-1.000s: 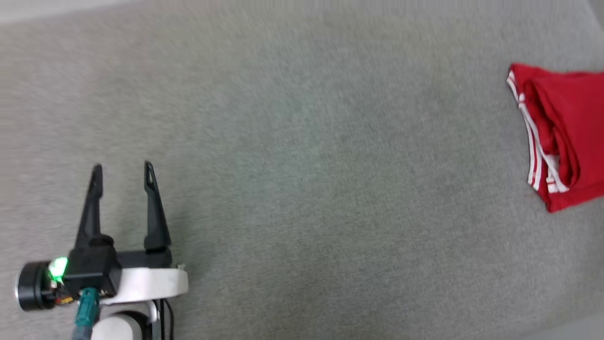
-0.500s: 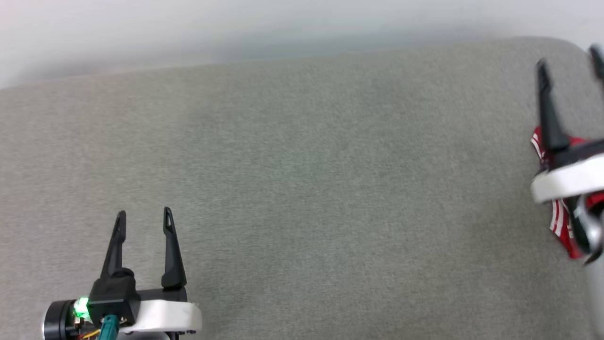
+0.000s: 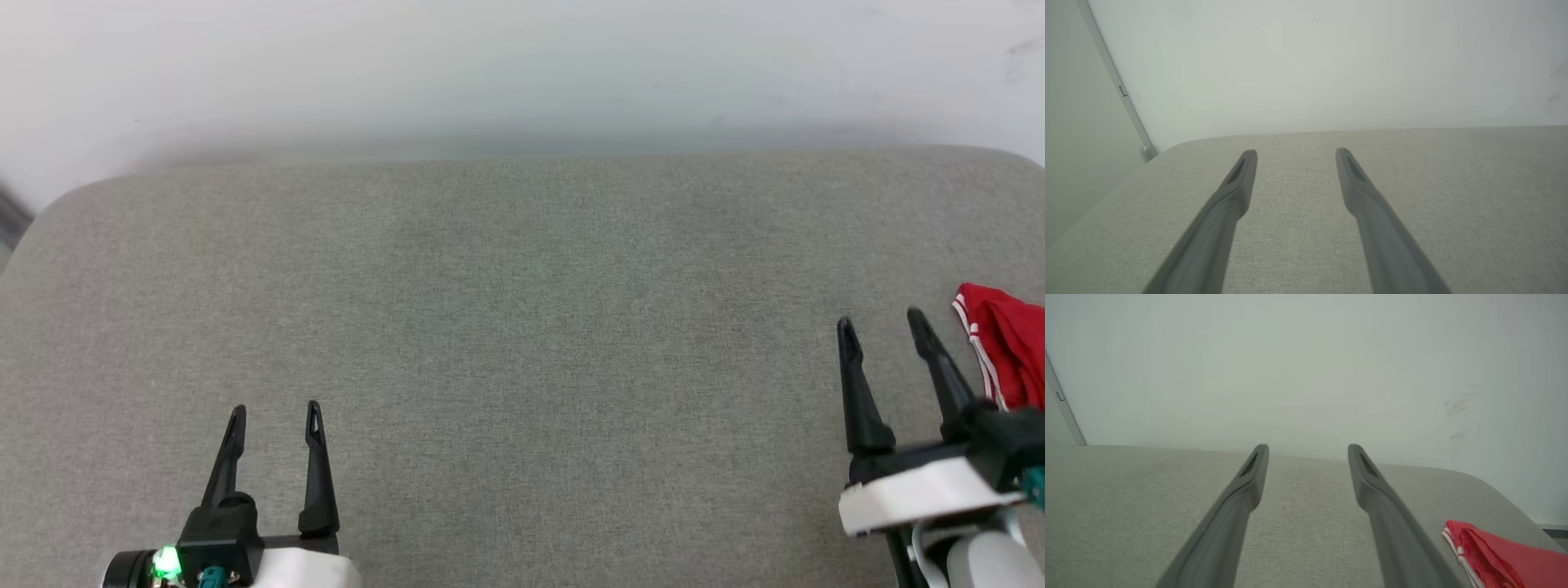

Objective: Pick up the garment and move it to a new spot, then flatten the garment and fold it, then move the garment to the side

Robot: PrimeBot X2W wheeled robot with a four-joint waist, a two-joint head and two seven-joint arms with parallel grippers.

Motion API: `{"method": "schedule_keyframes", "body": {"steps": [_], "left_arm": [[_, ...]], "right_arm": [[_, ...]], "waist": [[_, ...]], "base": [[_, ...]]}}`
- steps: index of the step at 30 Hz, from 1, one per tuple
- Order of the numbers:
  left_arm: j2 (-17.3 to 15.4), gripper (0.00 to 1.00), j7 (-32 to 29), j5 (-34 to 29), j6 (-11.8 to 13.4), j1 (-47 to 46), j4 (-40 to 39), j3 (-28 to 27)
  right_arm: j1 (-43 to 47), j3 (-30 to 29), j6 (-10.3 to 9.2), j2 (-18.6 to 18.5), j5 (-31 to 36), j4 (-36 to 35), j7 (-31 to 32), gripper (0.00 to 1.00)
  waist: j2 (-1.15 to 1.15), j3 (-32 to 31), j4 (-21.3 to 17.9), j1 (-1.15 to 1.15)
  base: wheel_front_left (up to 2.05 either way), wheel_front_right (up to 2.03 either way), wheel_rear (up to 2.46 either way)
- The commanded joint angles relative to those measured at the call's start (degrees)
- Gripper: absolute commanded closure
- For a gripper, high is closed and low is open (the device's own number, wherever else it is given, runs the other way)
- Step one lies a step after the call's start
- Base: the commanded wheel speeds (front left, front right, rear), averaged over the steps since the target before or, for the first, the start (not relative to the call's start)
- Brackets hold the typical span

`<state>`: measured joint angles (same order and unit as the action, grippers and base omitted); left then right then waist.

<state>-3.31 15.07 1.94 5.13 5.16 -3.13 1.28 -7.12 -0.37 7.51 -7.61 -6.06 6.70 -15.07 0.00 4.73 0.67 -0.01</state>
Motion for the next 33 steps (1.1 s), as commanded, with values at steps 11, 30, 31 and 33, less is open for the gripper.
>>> {"method": "schedule_keyframes", "body": {"steps": [11, 30, 31, 33], "left_arm": [[0.2, 0.0, 0.1, -0.3, -1.7, 2.3, 0.8, -0.8], [0.4, 1.0, -0.4, 2.2, -3.6, 2.2, 3.2, -0.8], [0.3, 1.0, -0.6, 3.6, -3.7, 2.1, 3.3, -0.8], [0.2, 1.0, -1.1, 6.3, -3.9, 1.7, 3.6, -0.9]], "right_arm": [[9.2, -2.7, -0.04, 3.7, 1.8, -6.0, -0.1, 0.0], [12.6, -2.4, 0.0, 4.5, 0.1, -6.2, 0.2, 1.0], [12.5, -2.4, 0.0, 4.4, -1.3, -6.1, 0.4, 1.0], [12.2, -2.3, 0.0, 4.3, -4.0, -5.7, 1.0, 1.0]], "waist": [[0.0, -1.2, -0.9, 0.01], [0.0, -1.7, -0.9, 0.01], [0.0, -1.7, -0.9, 0.01], [0.0, -1.7, -0.9, 0.01]], "base": [[0.0, 0.0, 0.0], [0.0, 0.0, 0.0], [0.0, 0.0, 0.0], [0.0, 0.0, 0.0]]}}
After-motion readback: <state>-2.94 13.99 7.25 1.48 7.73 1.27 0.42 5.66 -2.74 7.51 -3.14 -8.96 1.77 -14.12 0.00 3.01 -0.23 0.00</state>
